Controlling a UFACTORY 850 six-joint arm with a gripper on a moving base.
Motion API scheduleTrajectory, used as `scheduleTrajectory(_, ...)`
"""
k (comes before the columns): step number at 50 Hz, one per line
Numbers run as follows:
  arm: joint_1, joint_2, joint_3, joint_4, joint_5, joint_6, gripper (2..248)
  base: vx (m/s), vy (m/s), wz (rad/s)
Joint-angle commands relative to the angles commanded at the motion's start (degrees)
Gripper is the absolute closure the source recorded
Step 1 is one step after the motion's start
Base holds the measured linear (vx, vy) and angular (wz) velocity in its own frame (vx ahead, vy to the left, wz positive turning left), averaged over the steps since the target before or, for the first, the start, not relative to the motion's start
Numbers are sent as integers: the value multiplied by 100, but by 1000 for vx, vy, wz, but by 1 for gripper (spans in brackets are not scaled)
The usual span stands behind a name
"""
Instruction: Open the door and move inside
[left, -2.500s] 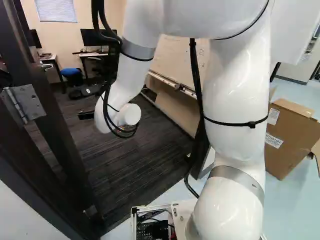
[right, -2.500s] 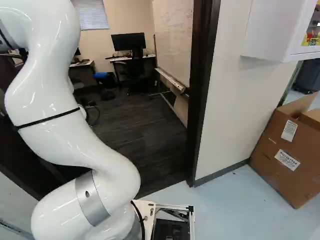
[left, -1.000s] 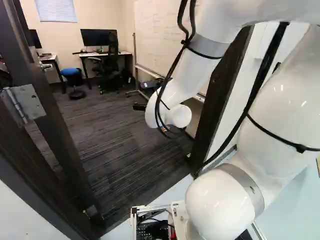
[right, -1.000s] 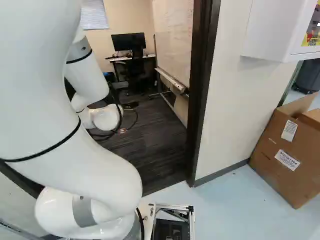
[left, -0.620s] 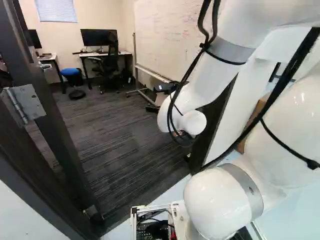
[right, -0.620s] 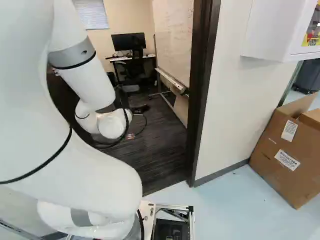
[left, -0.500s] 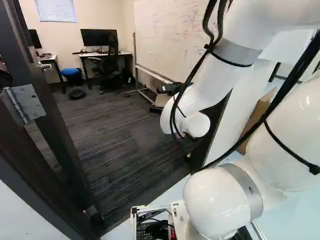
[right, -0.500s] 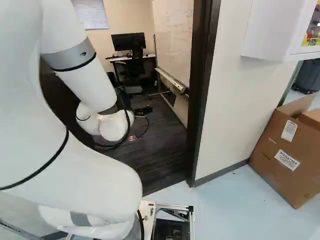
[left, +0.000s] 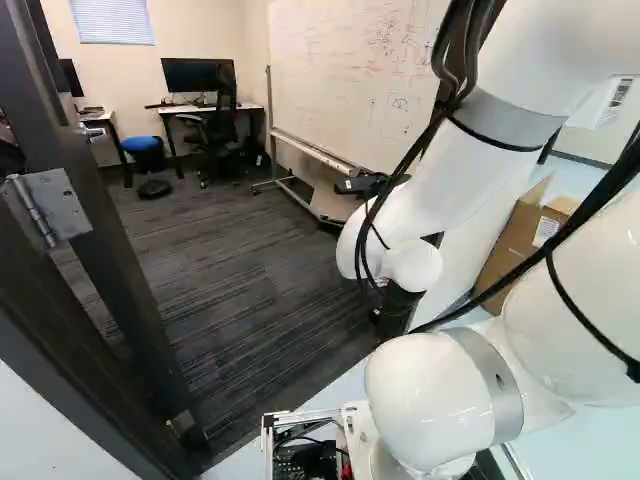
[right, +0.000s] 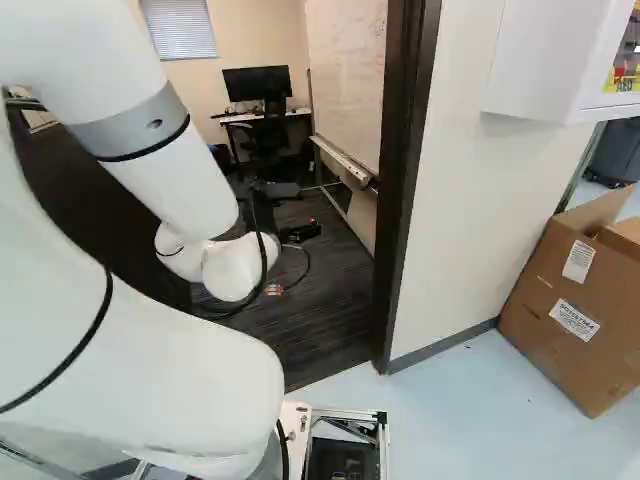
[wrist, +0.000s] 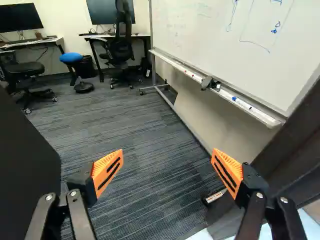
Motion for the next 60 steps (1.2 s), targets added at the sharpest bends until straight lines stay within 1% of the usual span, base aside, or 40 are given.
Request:
scheduleTrajectory(8, -83, 66, 68, 3, 0, 0, 3, 0, 0, 0)
scheduleTrajectory(17, -127, 101, 105, 4, 0, 0, 3, 0, 0, 0)
scheduleTrajectory(60, -131, 103, 107, 4, 0, 0, 3, 1, 1, -7)
